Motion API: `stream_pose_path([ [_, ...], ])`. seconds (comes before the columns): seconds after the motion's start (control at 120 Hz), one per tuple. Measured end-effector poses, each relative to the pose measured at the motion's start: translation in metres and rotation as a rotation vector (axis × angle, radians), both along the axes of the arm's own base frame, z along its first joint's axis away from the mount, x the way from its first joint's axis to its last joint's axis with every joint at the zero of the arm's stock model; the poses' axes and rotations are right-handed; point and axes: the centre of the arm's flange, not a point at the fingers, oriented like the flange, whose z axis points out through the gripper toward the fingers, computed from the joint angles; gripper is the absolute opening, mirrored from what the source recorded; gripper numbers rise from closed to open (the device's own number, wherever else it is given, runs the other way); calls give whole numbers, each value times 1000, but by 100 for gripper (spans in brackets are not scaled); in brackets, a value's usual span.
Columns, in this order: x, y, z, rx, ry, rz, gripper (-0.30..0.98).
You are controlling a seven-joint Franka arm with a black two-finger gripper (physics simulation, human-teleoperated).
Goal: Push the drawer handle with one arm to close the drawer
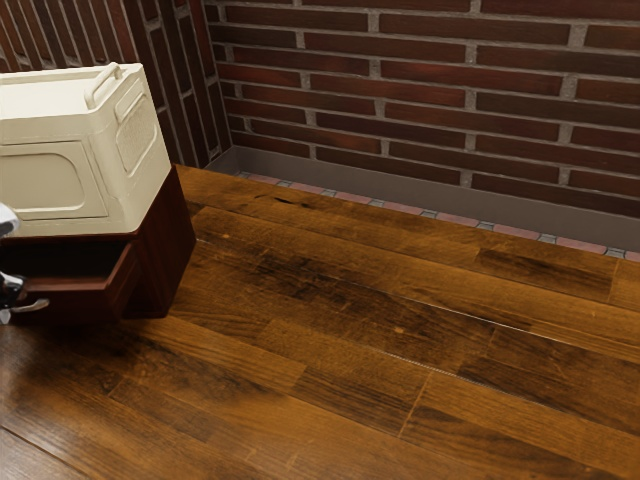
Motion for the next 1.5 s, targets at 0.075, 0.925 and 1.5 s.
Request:
stream_pose_path([
  [0.075,1,1,3,4,0,-17,-10],
  [0.925,37,30,-11,40,29,-189,-10],
  [1.5,64,51,-7,91,28,-329,-10],
])
